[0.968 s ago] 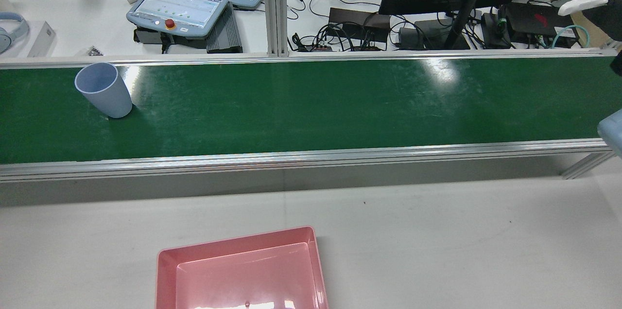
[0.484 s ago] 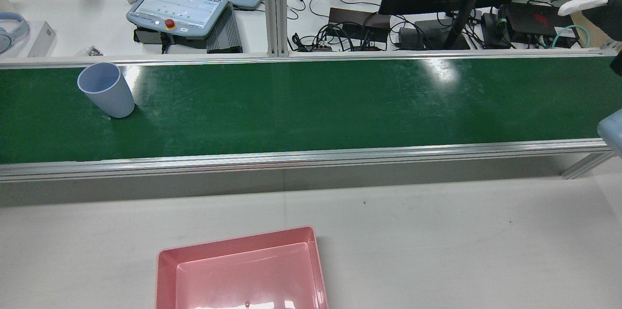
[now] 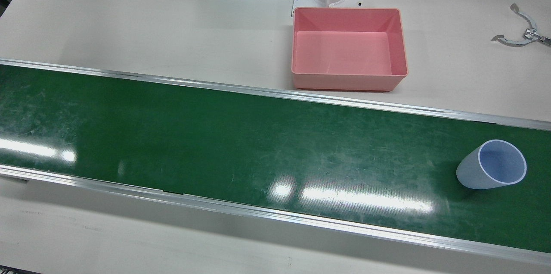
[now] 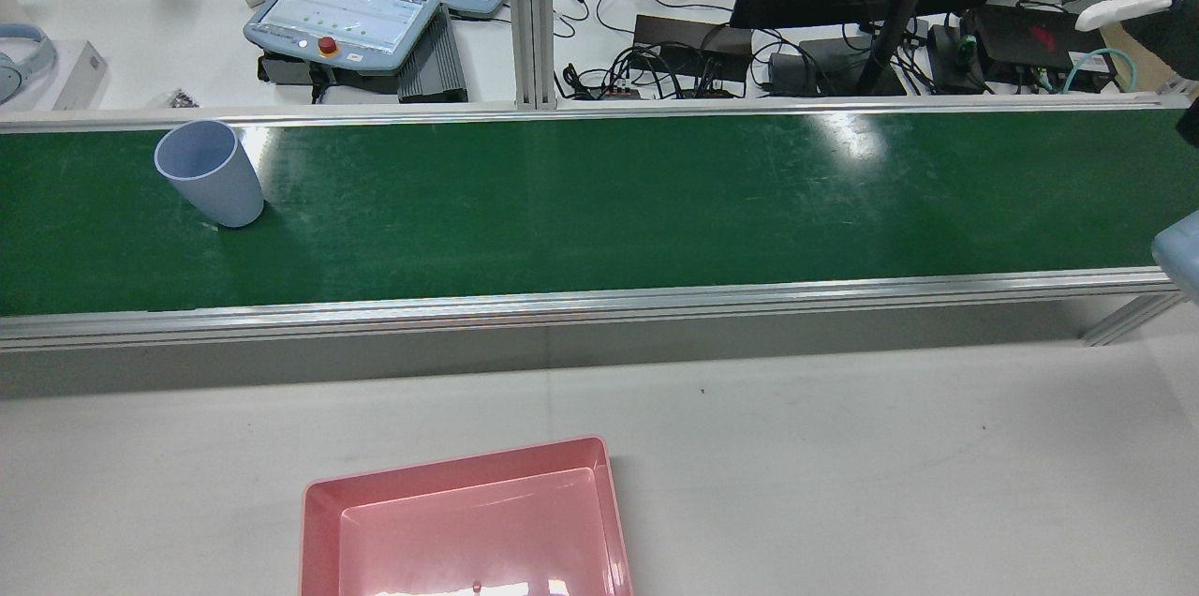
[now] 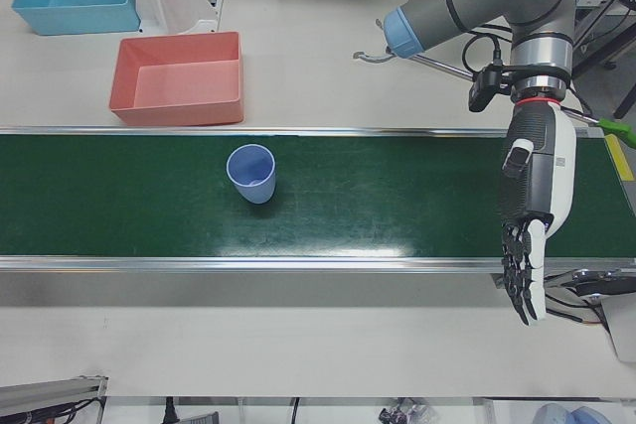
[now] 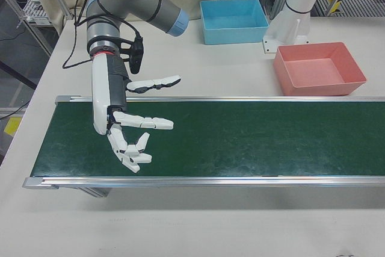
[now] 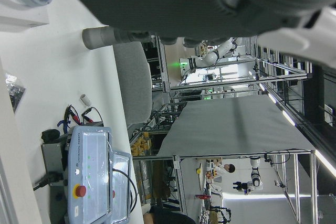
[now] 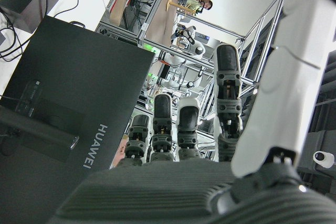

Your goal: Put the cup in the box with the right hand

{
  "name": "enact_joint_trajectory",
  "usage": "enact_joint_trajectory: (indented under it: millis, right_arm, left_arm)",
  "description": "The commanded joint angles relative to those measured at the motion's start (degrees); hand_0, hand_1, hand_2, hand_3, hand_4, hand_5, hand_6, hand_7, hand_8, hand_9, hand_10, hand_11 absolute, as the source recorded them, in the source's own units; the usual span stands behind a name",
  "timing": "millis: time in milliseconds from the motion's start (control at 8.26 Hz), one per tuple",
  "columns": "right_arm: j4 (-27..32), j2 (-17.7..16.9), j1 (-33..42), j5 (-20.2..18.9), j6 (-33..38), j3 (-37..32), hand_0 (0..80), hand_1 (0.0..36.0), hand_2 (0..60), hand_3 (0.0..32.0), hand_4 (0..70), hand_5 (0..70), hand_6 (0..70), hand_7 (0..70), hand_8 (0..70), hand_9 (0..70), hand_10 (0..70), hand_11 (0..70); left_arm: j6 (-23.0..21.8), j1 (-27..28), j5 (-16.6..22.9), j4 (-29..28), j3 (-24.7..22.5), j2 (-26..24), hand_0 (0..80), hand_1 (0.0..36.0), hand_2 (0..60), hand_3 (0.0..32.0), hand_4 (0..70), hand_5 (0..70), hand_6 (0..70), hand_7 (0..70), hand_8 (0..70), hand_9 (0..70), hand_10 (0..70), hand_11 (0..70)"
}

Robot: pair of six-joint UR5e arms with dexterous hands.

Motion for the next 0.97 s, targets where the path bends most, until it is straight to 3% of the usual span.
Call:
enact_joint_trajectory:
  millis: [0, 847]
  right_arm:
    - [0.00, 0.00, 0.00, -0.03, 0.00, -0.17, 56.6, 11.0, 0.0, 0.0, 48.5, 6.3, 19.6, 70.0, 15.4, 34.8, 11.5, 18.0]
    - [0.00, 0.00, 0.00, -0.03, 0.00, 0.00, 56.4, 11.0, 0.0, 0.0, 48.7, 6.3, 19.7, 70.0, 15.8, 35.5, 11.7, 18.2]
  left_arm:
    - [0.00, -0.05, 0.00, 0.00, 0.00, 0.00, 0.0, 0.0, 0.0, 0.0, 0.0, 0.0, 0.0, 0.0, 0.0, 0.0, 0.0, 0.0]
    - [0.00, -0.05, 0.00, 0.00, 0.00, 0.00, 0.0, 0.0, 0.0, 0.0, 0.0, 0.0, 0.0, 0.0, 0.0, 0.0, 0.0, 0.0]
